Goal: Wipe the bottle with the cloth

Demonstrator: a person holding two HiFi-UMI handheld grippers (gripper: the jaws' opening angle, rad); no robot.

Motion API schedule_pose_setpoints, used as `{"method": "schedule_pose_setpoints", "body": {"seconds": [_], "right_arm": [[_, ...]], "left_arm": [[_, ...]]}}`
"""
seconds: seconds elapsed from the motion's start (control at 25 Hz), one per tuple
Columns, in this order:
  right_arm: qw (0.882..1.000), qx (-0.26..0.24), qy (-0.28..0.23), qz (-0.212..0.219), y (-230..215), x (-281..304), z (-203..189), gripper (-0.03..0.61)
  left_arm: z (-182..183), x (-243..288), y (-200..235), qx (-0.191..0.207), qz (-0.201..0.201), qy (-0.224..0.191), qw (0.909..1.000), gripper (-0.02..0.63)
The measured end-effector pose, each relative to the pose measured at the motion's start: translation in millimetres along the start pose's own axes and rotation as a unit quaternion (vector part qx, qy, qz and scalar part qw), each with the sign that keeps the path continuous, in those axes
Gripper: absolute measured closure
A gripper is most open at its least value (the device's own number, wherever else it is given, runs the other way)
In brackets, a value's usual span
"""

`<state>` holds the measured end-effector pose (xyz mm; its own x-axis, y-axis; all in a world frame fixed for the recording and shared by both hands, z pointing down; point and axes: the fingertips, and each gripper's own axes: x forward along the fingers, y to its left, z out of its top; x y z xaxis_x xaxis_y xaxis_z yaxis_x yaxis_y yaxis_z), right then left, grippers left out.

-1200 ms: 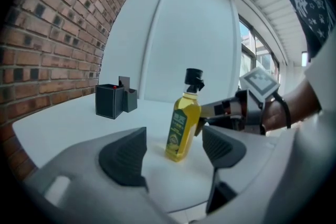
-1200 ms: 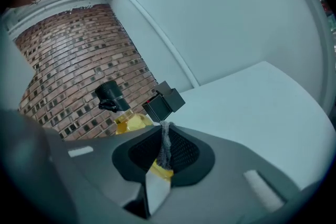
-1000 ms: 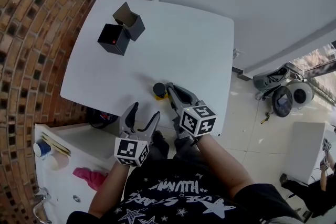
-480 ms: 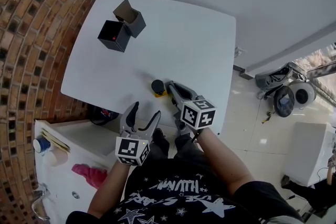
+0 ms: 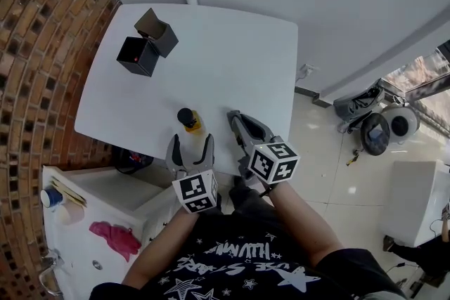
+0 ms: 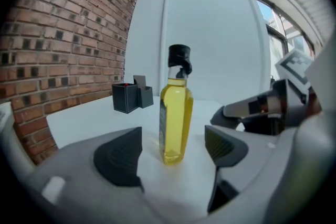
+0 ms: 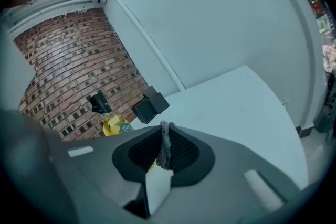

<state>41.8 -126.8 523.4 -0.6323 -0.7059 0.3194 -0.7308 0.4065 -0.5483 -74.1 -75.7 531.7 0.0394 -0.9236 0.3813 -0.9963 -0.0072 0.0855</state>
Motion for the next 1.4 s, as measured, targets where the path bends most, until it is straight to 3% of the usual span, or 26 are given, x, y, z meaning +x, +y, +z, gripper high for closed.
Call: {"method": "schedule_pose_setpoints", "body": {"seconds": [0.12,0.28,0.44,0.52,0.6,0.76,0.92,1.16,1.4], "right_arm": [[1.000,-0.004,-0.006,0.001,-8.7,-14.2,5.1,0.537],[1.000,-0.011,0.001,0.018,-11.9,-25.4,7.8,0.537],[0.999,-0.018,0.005,0.032,-12.6,-28.0,11.6,0.537],[0.999,-0.017,0.006,0.037,-12.9,-27.4,12.8,0.537],[0.999,-0.016,0.007,0.041,-12.6,-26.1,13.6,0.537],[0.999,-0.016,0.011,0.047,-9.9,-22.6,13.1,0.537],[0.998,-0.016,0.014,0.054,-5.0,-19.8,11.4,0.537],[0.998,-0.013,0.016,0.058,3.3,-13.9,8.8,0.537],[0.998,-0.008,0.014,0.055,10.2,-4.8,5.4,0.537]], "left_arm": [[-2.0,13.8,-6.6,0.009,0.046,-0.003,0.9989,0.247],[4.0,27.3,-7.7,-0.013,0.087,0.002,0.9961,0.247],[10.1,30.6,11.2,0.033,0.134,-0.011,0.9904,0.263],[9.7,30.5,13.5,0.058,0.137,-0.008,0.9888,0.344],[9.2,30.7,11.9,0.067,0.132,-0.005,0.9890,0.376],[9.2,30.7,10.3,0.069,0.122,-0.009,0.9901,0.391],[9.6,30.7,10.1,0.083,0.082,-0.019,0.9930,0.394],[11.4,29.9,8.1,0.099,-0.026,-0.027,0.9943,0.399],[14.0,29.2,-2.2,0.127,-0.148,-0.027,0.9805,0.402]]}}
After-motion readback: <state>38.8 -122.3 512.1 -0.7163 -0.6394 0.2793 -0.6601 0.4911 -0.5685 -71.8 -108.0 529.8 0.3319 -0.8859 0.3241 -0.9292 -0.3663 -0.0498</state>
